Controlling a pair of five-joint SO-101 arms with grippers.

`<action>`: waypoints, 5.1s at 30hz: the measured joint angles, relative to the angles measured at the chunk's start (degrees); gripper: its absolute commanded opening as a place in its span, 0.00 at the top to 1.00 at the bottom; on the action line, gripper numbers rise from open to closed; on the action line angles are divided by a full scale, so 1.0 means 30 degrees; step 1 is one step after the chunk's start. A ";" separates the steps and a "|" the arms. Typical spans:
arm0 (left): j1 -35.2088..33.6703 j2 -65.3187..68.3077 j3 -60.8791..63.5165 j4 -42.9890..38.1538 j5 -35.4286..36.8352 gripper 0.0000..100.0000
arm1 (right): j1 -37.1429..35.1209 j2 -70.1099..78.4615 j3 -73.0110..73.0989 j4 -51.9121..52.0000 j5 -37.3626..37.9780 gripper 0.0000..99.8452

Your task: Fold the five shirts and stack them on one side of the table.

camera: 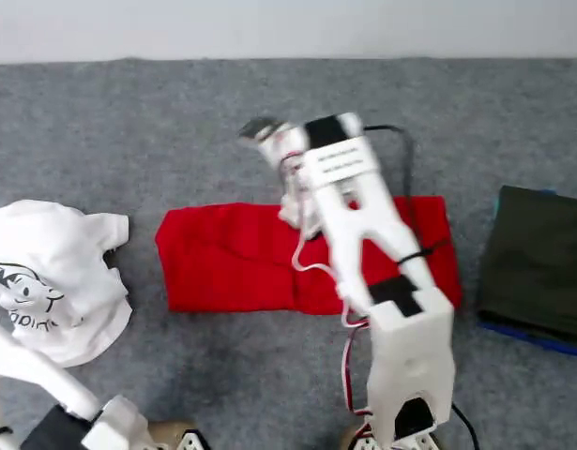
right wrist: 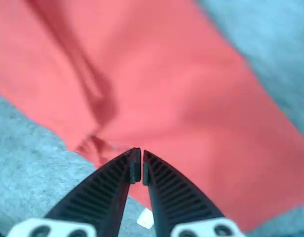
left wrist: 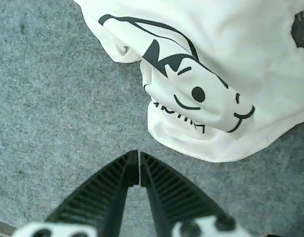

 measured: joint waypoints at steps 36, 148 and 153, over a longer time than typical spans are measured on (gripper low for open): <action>0.5919 -0.3487 0.0000 0.2139 0.1524 0.98 | 0.9846 0.1993 0.1670 -0.1700 -0.4337 0.74; 0.6242 -0.3487 0.0352 0.2022 0.2755 0.98 | -0.8000 0.6945 -1.3187 0.0000 -0.3370 0.99; 0.6242 -0.3487 0.0352 0.2022 0.2755 0.98 | -0.5245 0.7238 -1.2278 0.0000 -0.1788 0.99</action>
